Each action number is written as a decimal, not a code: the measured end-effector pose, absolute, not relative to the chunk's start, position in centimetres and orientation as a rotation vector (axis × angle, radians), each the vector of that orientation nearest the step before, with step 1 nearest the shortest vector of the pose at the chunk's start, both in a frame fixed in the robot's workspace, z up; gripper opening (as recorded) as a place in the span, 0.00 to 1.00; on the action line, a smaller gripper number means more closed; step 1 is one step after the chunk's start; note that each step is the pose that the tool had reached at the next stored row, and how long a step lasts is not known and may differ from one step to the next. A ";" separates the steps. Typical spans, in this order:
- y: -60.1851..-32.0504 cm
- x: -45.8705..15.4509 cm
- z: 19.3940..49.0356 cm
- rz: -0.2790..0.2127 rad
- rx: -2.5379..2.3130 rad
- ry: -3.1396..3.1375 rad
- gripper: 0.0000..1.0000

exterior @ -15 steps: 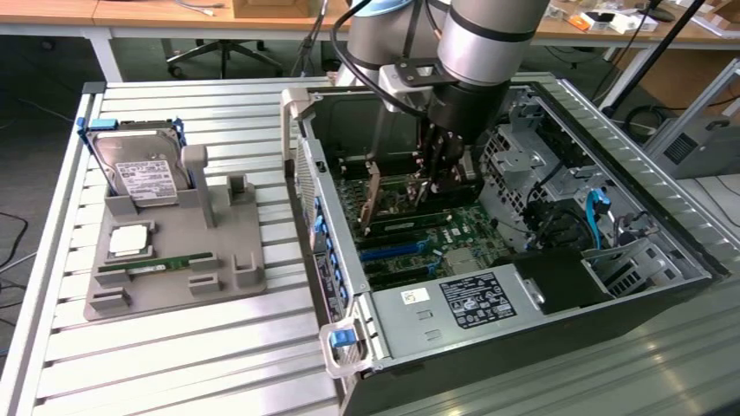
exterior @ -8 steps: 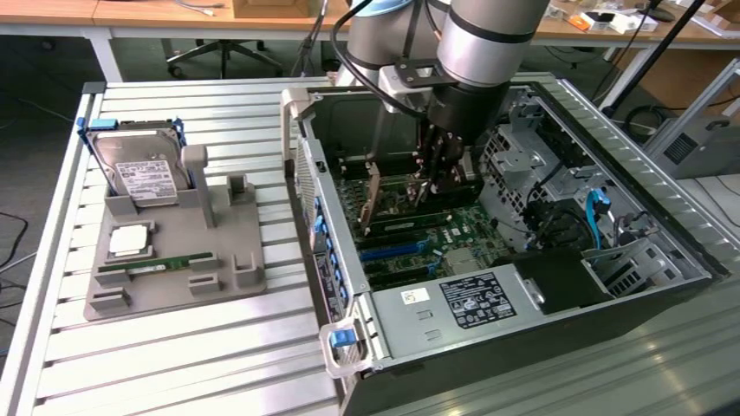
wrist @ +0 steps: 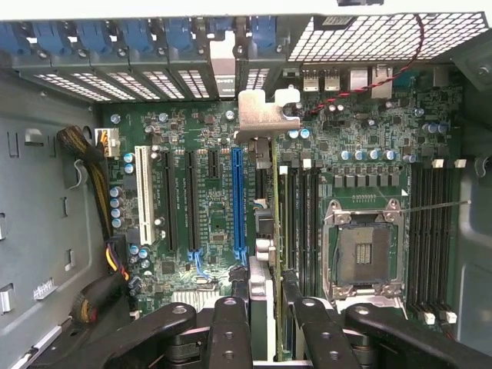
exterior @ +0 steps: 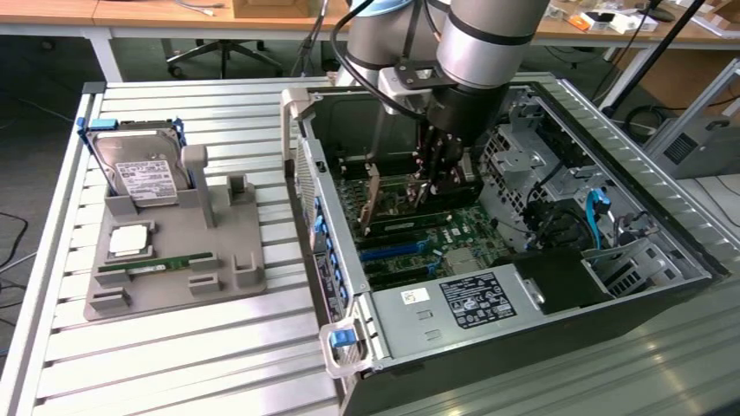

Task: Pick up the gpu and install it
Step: 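Insert the gpu into the slot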

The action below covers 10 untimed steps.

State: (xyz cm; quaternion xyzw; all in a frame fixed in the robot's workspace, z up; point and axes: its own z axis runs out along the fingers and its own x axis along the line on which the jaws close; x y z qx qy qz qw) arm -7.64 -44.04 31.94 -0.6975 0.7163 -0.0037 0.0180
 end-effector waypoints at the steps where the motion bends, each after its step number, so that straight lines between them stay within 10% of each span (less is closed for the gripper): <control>1: -44.0 -7.6 31.9 -0.012 -2.167 2.225 0.27; 10: -44.0 -7.6 31.6 -0.012 -2.167 2.225 0.27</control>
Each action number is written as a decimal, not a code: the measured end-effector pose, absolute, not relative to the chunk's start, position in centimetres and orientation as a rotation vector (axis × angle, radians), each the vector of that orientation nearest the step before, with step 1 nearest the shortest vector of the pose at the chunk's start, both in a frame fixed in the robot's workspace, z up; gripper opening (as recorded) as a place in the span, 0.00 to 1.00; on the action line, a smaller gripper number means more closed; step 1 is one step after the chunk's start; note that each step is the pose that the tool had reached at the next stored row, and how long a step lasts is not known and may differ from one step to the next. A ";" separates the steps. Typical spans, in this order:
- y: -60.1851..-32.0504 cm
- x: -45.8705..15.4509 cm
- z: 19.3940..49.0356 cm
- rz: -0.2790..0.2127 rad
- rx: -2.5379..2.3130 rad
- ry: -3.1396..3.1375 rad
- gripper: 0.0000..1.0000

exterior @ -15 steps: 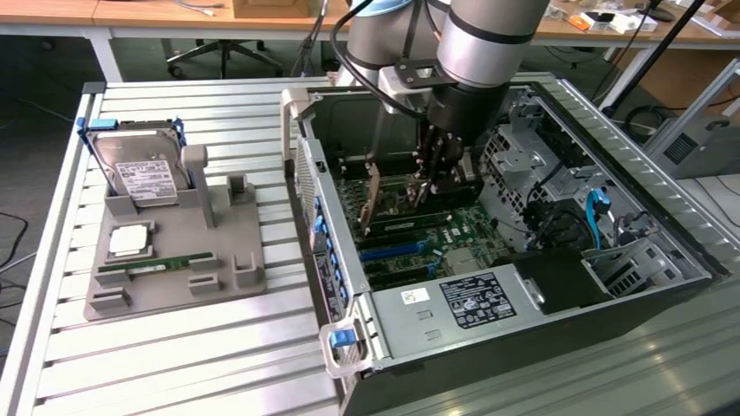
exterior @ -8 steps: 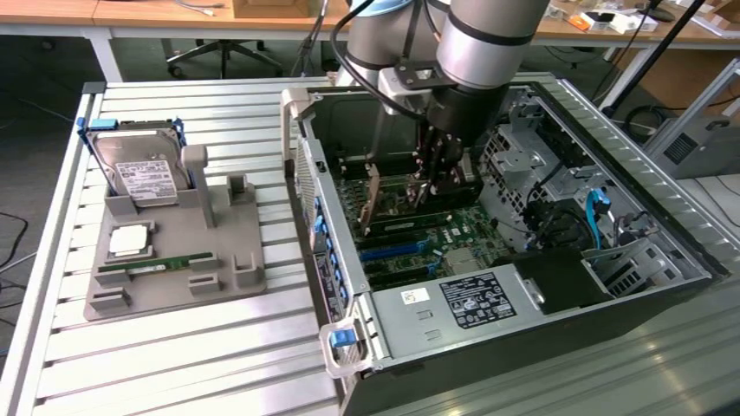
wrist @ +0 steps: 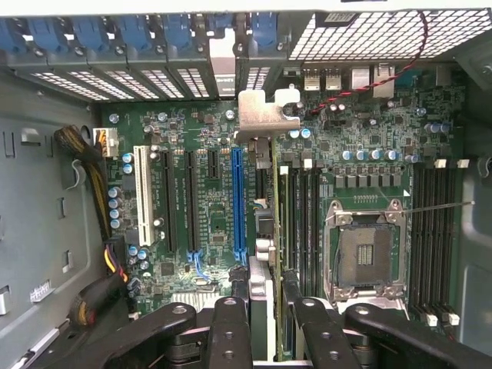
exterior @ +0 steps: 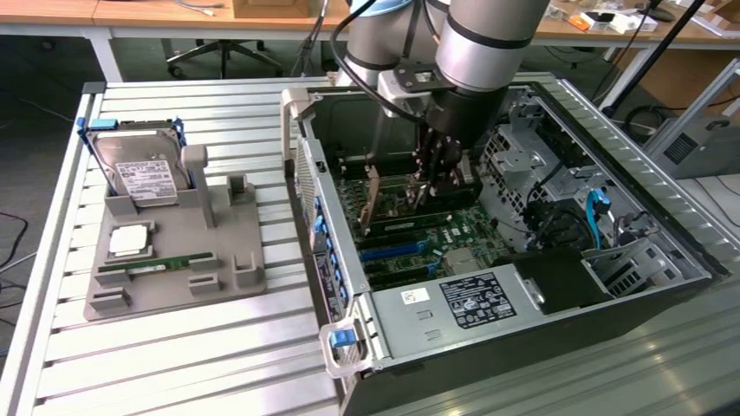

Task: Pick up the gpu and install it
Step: 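Insert the gpu into the slot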

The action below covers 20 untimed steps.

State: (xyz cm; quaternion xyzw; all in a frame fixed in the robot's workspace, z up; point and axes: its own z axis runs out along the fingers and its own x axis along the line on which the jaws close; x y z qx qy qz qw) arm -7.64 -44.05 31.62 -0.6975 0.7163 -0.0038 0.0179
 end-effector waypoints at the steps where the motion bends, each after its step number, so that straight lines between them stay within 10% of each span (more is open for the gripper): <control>1: -44.0 -7.6 31.6 -0.012 -2.167 2.225 0.27; 20: -44.1 -7.6 31.2 -0.012 -2.167 2.225 0.27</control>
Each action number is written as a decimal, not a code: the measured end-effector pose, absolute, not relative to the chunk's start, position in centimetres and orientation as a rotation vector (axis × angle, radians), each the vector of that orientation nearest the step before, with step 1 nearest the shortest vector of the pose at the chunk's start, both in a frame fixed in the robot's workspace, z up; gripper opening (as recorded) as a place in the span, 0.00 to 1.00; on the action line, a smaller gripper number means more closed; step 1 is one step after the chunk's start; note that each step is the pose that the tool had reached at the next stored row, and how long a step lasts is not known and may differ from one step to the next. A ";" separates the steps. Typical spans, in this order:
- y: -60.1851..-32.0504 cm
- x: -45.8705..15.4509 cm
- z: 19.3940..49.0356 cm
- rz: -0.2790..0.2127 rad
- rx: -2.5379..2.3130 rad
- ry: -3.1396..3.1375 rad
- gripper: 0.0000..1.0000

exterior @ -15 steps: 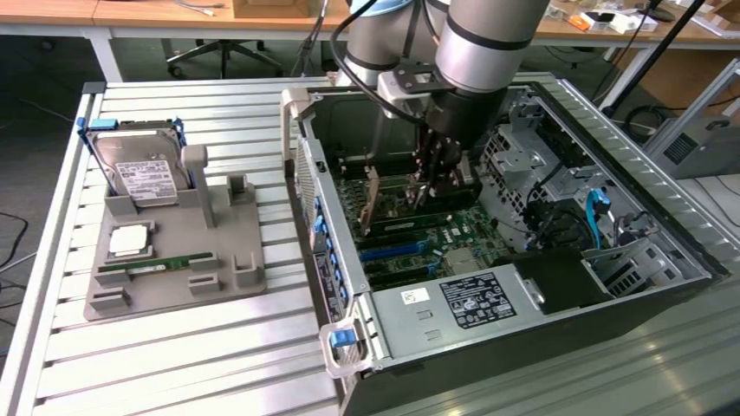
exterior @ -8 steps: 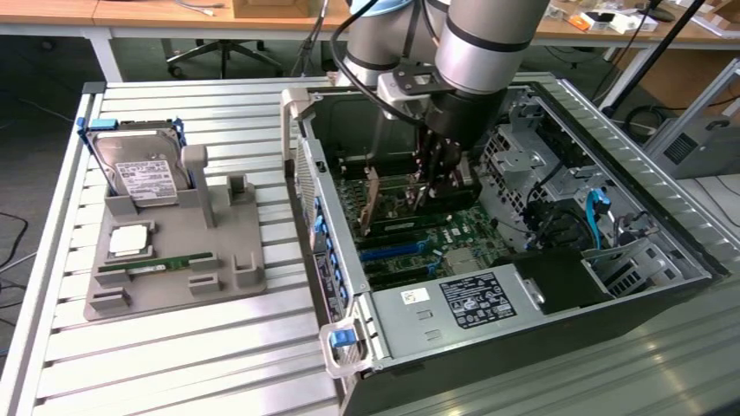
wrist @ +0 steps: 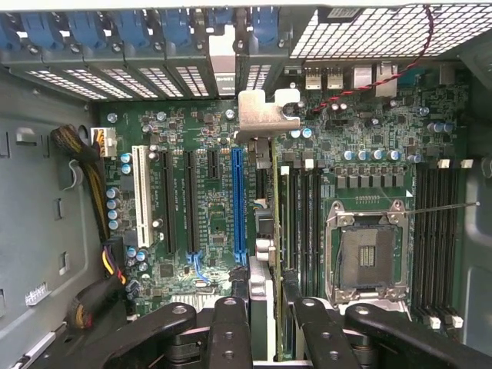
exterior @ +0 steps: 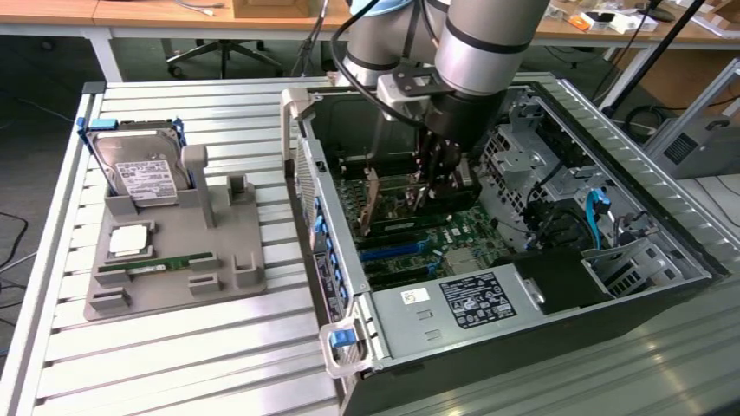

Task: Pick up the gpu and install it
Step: 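Insert the gpu into the slot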

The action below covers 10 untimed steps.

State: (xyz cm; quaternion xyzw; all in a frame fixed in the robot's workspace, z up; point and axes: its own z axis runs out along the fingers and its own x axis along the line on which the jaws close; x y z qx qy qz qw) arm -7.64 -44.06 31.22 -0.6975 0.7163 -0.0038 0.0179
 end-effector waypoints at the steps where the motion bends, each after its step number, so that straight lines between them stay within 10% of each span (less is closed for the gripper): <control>1: -44.1 -7.6 31.2 -0.012 -2.167 2.225 0.27; 10: -44.1 -7.6 31.0 -0.012 -2.167 2.225 0.27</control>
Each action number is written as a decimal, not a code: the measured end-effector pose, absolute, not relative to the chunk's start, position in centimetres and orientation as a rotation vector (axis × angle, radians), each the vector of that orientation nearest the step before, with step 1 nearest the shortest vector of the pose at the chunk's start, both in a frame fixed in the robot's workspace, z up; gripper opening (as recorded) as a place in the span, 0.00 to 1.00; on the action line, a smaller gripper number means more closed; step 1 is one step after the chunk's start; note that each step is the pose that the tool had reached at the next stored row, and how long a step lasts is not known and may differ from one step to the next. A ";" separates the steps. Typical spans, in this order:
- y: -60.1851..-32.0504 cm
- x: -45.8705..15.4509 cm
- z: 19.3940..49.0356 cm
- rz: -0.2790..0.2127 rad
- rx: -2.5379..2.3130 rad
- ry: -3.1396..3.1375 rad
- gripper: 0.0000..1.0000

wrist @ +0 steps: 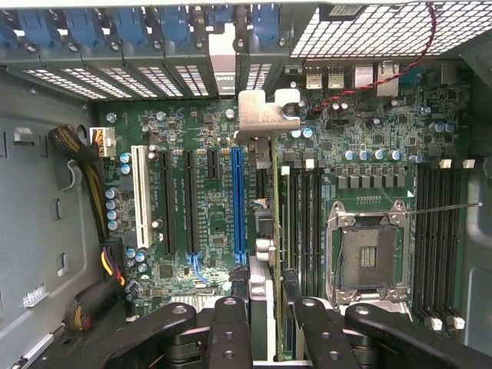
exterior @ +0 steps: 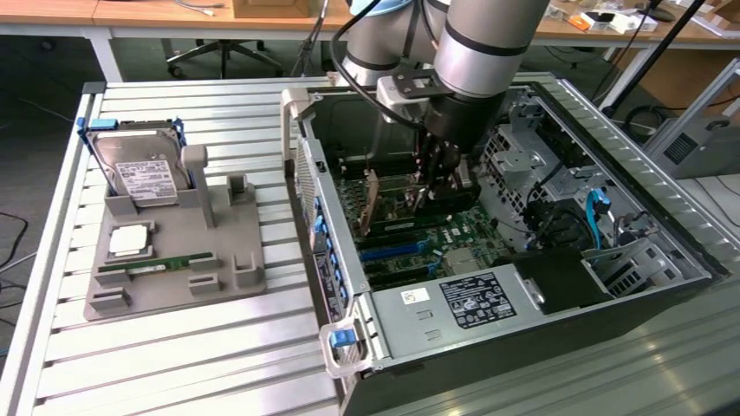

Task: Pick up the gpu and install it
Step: 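Insert the gpu into the slot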

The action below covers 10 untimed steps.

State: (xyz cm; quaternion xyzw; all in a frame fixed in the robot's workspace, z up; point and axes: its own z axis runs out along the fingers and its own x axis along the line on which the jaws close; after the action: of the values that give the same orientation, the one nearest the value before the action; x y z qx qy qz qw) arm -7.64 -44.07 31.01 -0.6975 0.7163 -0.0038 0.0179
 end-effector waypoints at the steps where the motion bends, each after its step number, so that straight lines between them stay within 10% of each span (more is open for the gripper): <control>1: -44.1 -7.6 31.0 -0.012 -2.167 2.225 0.27; 10: -44.1 -7.6 30.8 -0.012 -2.167 2.225 0.27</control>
State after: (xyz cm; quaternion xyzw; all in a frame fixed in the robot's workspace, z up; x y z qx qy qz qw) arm -7.64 -44.08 30.82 -0.6976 0.7163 -0.0038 0.0179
